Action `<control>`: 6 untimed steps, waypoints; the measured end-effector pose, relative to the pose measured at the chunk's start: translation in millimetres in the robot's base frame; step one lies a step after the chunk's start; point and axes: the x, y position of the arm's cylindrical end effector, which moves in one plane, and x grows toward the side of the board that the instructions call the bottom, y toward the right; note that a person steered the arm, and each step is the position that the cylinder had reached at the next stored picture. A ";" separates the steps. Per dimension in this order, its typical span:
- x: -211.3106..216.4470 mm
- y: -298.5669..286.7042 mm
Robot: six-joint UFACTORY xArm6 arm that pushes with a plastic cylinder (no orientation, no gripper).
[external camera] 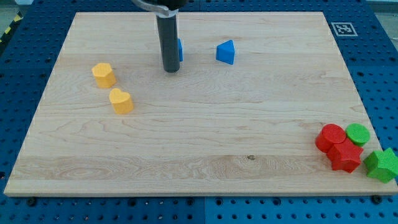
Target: Move the yellow hexagon right a bit
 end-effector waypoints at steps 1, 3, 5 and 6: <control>-0.9 -40.7; -25.7 -144.9; 27.8 -183.8; 21.9 -164.7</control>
